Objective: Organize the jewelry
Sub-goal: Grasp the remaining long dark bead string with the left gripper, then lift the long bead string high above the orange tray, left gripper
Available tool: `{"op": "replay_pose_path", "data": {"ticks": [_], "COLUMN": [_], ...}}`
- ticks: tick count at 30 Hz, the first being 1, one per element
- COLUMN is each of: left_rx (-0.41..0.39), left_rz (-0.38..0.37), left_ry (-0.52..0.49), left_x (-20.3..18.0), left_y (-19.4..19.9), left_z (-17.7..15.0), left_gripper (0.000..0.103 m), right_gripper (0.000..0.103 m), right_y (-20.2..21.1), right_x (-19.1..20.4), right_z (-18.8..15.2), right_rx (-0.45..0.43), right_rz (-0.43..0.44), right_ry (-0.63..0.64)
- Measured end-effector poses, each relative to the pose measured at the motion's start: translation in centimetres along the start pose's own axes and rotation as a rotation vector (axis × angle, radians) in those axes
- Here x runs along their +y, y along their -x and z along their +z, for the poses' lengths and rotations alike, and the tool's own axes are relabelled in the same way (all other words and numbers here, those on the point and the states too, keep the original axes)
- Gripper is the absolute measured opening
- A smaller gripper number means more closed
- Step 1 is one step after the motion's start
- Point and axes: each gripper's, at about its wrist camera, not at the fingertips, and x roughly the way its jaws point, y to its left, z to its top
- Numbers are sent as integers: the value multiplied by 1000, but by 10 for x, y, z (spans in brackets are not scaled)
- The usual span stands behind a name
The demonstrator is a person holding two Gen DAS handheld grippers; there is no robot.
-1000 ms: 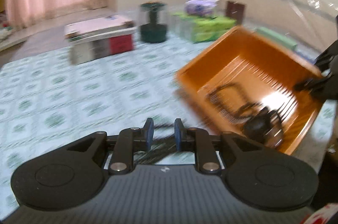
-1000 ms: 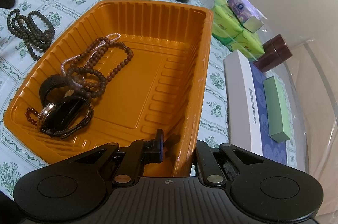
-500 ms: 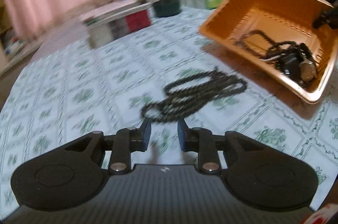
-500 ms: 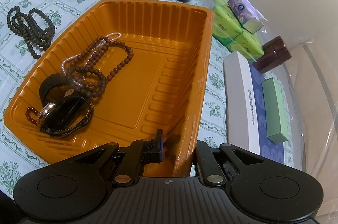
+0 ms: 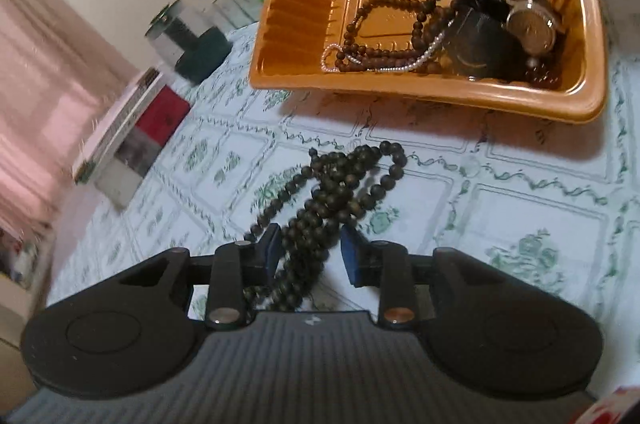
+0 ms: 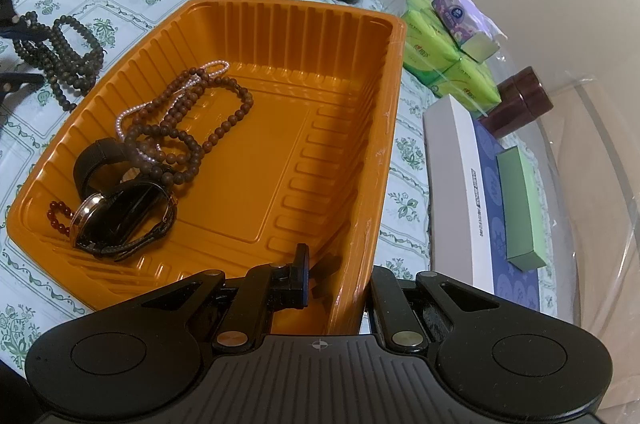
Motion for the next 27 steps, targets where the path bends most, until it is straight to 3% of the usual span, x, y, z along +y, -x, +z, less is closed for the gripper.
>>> {"op": "replay_pose_path", "data": {"ticks": [2, 4, 8, 14, 19, 27], "left_rx": [-1, 3, 3, -46, -99, -185], "left_rz": [0, -21, -32, -7, 9, 74], "left_ry": [-29, -40, -41, 15, 131, 299], "left_x": [-1, 0, -3, 6, 25, 85], "left_y": [-3, -5, -3, 28, 66, 119], "left_z": [2, 3, 2, -3, -8, -5], "left_gripper": [27, 15, 6, 6, 6, 6], "right_gripper": [10, 10, 11, 11, 11, 11], "right_y": [0, 0, -1, -2, -2, 0], "right_x": [0, 0, -1, -1, -1, 0], "right_z": [0, -1, -1, -1, -2, -1], "right_rx": [1, 1, 1, 1, -2, -2], "right_rz": [0, 1, 0, 0, -4, -8], "right_ry": [-1, -2, -3, -2, -1, 3]}}
